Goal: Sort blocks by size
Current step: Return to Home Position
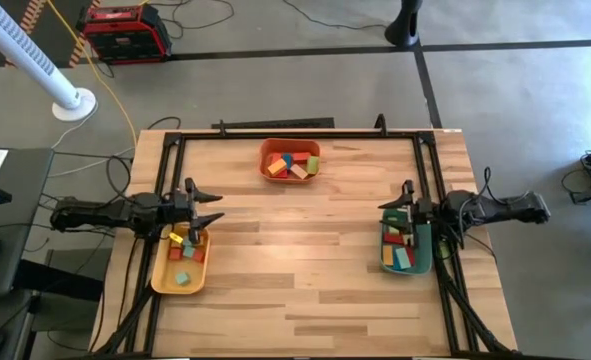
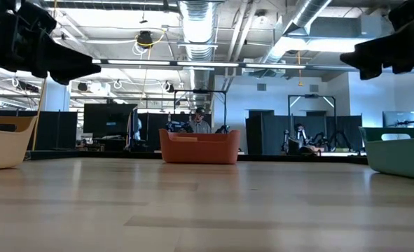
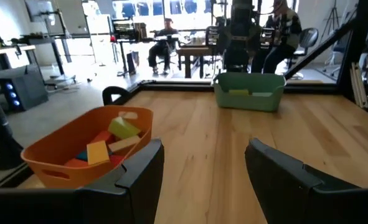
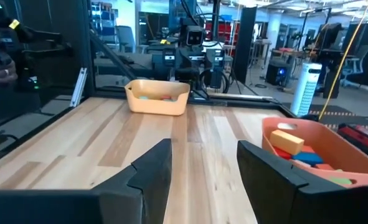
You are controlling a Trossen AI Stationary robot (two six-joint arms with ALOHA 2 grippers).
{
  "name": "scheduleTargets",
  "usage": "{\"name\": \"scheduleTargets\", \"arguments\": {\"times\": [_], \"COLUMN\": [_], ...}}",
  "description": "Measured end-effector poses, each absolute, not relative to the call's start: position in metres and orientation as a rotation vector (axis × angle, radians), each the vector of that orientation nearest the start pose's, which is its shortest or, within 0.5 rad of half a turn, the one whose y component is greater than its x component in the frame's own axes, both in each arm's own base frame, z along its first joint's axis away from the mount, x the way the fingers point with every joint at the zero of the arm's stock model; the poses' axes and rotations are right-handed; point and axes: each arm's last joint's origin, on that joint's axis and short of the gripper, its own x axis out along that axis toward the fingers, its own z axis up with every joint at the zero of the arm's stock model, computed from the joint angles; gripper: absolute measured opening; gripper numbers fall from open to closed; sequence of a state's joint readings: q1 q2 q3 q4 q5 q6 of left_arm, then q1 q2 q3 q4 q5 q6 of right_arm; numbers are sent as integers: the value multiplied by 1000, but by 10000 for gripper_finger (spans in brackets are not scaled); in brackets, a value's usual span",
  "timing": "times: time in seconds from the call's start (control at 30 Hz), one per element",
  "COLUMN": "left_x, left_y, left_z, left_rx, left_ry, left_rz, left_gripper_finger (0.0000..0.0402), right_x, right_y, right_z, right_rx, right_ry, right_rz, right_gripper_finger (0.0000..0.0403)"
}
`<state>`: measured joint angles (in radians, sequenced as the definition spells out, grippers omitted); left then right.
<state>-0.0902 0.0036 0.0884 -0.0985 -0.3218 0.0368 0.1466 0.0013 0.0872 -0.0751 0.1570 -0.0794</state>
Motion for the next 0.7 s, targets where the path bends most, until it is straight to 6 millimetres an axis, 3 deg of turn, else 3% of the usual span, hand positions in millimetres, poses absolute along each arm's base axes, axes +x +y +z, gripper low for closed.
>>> {"name": "scheduleTargets", "arguments": {"times": [0.7], "left_x": [91], "left_y": [0], "left_z": [177], "left_rx": [103], "left_ry": [72], "left_rz": [200], "left_gripper_finger": [215], "right_x": [91], "right_y": [2], "right_z": [178], "right_rx": [187], "right_ry": [62], "right_rz": [-90], "right_gripper_finger": [209]}}
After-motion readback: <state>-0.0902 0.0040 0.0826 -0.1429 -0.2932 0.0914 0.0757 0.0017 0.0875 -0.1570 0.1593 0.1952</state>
